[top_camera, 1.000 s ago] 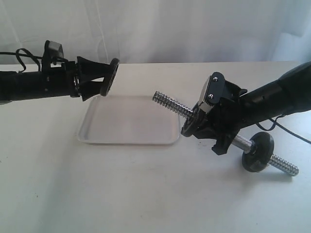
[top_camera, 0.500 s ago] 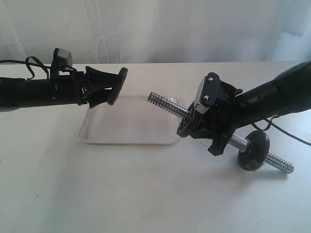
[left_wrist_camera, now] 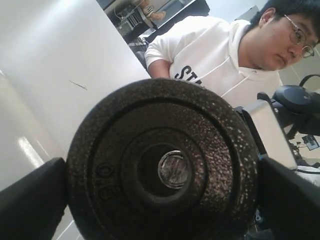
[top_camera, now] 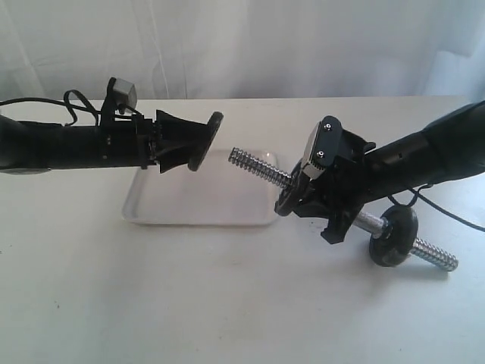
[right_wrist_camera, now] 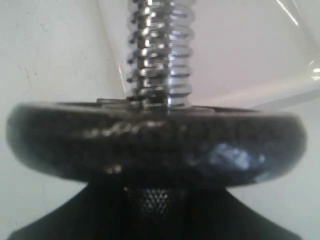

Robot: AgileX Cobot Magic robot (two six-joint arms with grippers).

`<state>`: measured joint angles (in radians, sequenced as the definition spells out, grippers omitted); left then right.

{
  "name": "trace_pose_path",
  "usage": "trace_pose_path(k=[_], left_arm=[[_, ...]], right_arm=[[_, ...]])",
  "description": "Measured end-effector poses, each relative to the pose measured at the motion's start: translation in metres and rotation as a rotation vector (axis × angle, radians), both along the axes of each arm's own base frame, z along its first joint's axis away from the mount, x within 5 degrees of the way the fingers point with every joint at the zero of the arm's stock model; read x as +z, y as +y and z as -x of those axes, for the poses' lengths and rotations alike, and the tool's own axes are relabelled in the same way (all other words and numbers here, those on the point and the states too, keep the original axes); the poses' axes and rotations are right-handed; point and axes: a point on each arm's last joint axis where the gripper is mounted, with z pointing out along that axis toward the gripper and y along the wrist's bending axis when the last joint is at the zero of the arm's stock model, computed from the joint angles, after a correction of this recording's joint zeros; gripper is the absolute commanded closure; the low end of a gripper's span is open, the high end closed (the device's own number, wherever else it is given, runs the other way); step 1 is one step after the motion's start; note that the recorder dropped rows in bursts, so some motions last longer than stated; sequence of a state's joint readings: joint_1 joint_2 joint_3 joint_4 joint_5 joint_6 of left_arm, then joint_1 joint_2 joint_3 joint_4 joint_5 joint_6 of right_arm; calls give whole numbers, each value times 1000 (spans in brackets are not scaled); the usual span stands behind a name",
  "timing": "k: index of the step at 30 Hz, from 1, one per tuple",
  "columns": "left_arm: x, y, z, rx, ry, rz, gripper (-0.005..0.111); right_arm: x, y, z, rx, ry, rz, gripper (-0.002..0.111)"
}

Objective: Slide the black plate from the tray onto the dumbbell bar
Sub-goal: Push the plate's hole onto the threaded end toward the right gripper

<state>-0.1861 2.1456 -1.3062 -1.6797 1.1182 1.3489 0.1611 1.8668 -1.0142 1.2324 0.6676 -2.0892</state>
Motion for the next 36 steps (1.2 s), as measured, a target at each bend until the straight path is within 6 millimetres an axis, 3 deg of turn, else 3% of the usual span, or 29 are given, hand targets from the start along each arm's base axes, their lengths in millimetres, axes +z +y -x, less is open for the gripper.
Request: trace_pose_path(k=[11, 36], left_arm=[[3, -23, 8, -57, -10, 3, 107], [1, -23, 6, -40, -6, -16, 107]], right_arm=[[0, 1, 0, 2, -4, -15, 108], [0, 2, 0, 14, -2, -23, 108]])
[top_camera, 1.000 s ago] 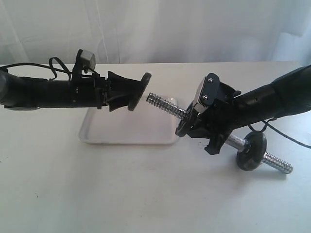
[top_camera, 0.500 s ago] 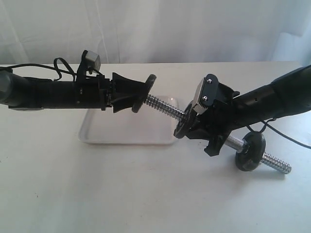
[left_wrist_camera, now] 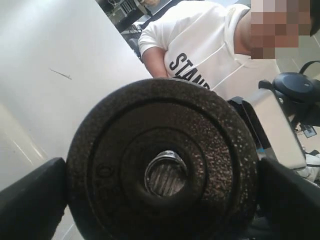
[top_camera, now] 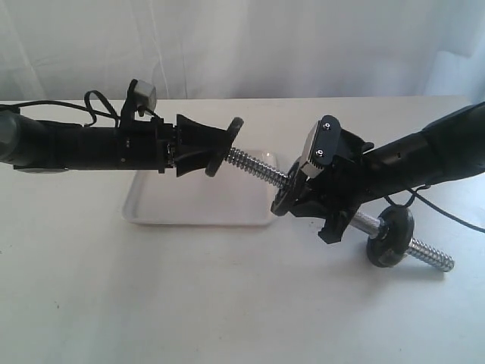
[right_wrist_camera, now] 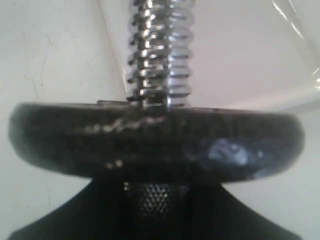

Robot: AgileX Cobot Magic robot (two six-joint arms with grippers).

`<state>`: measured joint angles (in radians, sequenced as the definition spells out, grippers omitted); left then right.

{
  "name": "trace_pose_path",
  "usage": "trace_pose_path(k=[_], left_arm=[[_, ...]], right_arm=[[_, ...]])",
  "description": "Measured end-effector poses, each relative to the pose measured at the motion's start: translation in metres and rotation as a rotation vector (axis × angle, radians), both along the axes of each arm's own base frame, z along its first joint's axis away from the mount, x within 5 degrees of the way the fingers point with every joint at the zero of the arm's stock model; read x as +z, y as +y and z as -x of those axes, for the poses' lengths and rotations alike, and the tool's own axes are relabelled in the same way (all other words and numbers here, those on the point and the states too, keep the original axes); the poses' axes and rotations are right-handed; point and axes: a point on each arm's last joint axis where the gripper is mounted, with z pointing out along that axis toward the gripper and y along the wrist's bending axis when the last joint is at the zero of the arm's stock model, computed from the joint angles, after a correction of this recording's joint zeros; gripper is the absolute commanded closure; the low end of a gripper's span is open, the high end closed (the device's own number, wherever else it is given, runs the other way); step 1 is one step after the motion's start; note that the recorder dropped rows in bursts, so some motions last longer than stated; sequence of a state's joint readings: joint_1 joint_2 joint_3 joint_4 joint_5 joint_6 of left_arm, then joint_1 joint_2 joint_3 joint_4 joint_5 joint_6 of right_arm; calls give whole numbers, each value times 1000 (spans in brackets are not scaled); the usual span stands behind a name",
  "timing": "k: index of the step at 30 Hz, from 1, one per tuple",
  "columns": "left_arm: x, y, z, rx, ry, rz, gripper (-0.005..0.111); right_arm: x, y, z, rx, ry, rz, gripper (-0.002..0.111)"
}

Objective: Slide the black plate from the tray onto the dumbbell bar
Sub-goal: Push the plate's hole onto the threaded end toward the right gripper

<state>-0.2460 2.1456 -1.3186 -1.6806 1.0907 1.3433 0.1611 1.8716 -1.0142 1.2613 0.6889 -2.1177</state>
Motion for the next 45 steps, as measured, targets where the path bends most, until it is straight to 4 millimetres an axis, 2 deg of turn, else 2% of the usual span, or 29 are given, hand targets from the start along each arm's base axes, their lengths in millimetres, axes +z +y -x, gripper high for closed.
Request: trace_pose_path(k=[16, 40, 45], left_arm=[[1, -14, 4, 3, 9, 10, 107], [2, -5, 1, 3, 24, 30, 107], [-6, -3, 8, 2, 36, 28, 107]], right_arm=[[0, 0, 0, 2, 0, 2, 108], [1, 0, -2, -32, 1, -21, 108], [2, 2, -1, -30, 4, -31, 108]])
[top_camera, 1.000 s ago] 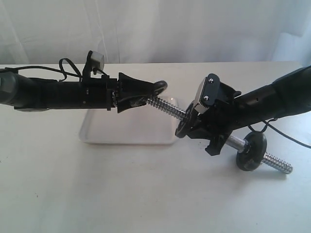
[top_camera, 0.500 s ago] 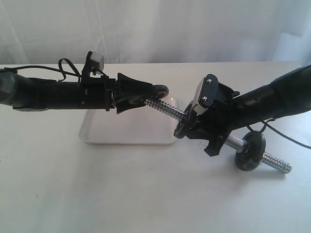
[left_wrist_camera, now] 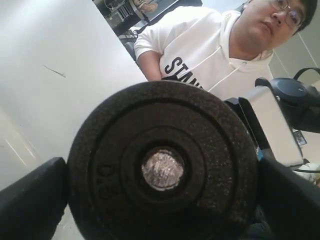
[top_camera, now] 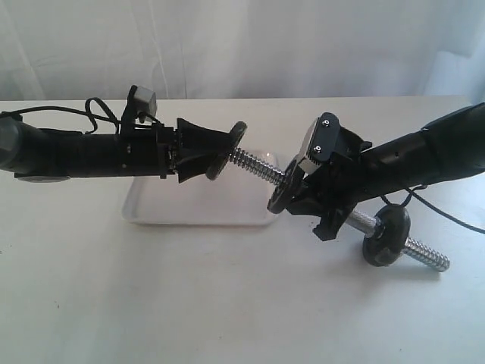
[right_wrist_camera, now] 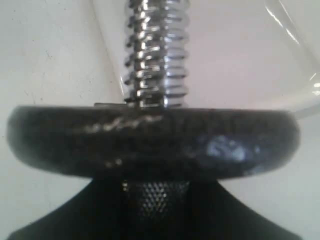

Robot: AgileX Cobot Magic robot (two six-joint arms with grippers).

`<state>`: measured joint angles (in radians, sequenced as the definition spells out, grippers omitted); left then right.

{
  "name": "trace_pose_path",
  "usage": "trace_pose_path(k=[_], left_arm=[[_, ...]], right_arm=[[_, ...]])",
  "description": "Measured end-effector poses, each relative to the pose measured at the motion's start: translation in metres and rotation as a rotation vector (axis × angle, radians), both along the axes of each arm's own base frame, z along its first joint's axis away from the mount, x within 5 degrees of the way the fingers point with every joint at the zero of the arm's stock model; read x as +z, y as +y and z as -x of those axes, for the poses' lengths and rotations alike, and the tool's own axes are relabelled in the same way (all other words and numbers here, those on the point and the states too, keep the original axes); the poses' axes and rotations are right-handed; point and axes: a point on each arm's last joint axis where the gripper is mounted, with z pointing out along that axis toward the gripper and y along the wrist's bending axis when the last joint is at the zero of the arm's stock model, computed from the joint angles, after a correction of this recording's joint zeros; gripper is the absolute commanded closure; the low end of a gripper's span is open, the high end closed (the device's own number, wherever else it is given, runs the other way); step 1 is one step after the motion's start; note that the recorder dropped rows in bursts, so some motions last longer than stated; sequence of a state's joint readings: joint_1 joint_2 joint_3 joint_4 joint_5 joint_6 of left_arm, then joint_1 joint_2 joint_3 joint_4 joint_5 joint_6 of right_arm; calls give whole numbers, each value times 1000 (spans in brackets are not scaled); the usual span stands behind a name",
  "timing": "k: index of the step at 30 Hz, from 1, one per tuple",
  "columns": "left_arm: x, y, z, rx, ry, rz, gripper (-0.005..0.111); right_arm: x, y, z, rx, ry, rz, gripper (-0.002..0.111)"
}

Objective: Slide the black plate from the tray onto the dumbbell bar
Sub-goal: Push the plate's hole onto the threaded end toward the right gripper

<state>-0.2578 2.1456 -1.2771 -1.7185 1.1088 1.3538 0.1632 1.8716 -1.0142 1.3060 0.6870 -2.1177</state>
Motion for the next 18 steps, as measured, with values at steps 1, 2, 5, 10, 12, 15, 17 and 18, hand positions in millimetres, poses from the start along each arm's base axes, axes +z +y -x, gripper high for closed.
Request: trace_pose_path(k=[1, 2, 5, 10, 12, 15, 17, 18], left_arm=[[-1, 0, 1, -3, 3, 2, 107], [-1, 0, 1, -3, 3, 1, 107], [-1, 0, 2, -5, -5, 2, 107], [-1, -3, 3, -13, -7, 0, 107], [-1, -6, 5, -22, -9, 0, 107], [-1, -7, 5, -23, -9, 0, 107], [-1, -7, 5, -24, -5, 0, 106], [-1, -7, 5, -24, -5, 0, 102]], right_arm=[[0, 0, 0, 3, 2, -3, 108], [0, 1, 1, 5, 2, -3, 108], [0, 2, 1, 6, 2, -4, 108], [0, 2, 1, 10, 4, -8, 108], [1, 3, 2, 17, 7, -13, 108], [1, 3, 2, 16, 10, -22, 108], [1, 3, 2, 16, 10, -22, 108], [1, 3, 2, 16, 10, -22, 108]])
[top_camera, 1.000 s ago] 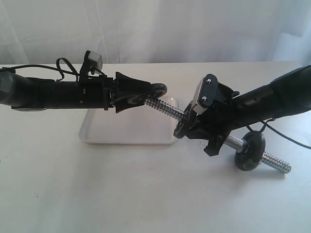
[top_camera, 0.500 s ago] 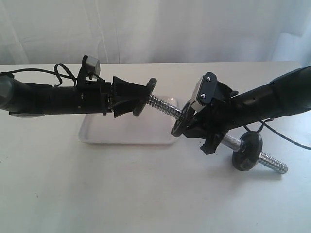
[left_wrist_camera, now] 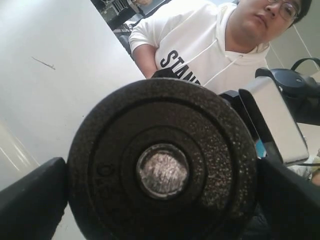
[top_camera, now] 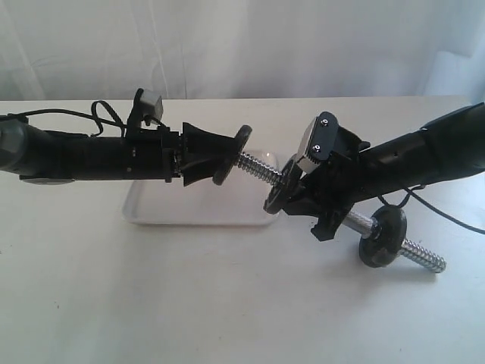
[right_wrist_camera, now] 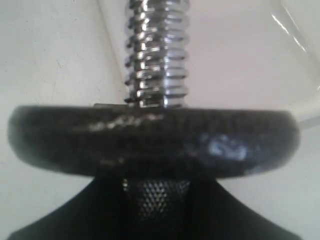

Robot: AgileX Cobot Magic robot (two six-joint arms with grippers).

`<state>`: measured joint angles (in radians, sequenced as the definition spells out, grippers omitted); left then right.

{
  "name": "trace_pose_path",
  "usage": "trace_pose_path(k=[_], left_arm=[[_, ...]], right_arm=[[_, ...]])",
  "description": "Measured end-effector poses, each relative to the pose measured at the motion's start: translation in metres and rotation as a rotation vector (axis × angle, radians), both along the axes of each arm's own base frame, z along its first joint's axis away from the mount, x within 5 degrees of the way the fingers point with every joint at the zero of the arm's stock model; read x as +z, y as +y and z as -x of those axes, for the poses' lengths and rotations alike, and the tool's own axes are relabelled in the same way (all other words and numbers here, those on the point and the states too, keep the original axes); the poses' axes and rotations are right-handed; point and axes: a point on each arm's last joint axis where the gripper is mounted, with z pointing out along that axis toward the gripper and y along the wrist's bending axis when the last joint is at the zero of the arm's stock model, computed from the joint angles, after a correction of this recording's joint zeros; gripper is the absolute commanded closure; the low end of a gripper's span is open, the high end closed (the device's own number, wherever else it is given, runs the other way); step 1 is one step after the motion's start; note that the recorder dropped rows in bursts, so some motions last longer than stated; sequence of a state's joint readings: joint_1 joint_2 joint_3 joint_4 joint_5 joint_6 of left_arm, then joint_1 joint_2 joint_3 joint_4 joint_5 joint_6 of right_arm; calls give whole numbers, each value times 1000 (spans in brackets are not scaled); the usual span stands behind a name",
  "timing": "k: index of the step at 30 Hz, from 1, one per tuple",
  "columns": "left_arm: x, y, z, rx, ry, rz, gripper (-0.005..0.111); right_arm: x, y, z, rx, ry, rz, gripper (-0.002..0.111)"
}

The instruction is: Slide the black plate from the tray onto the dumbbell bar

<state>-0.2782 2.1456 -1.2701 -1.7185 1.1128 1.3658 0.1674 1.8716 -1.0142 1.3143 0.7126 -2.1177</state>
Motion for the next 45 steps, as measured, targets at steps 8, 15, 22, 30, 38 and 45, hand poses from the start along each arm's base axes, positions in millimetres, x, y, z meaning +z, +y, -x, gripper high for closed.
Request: trace_pose_path(k=[8, 15, 22, 30, 38, 45], left_arm=[[0, 0, 0, 0, 1, 0, 39], [0, 0, 0, 0, 2, 0, 12], [0, -1, 0, -1, 23, 1, 11], [0, -4, 2, -10, 23, 0, 11], [-2, -10, 4, -4, 73, -17, 10], [-2, -11, 3, 18, 96, -38, 1]], right_arm=[[0, 0, 0, 0, 0, 0, 108], [0, 0, 0, 4, -1, 4, 108], [0, 0, 0, 6, -1, 6, 108], [0, 0, 1, 12, 0, 7, 108], [-1, 0, 1, 13, 0, 8, 108], [-2, -1, -1, -2, -6, 22, 108]])
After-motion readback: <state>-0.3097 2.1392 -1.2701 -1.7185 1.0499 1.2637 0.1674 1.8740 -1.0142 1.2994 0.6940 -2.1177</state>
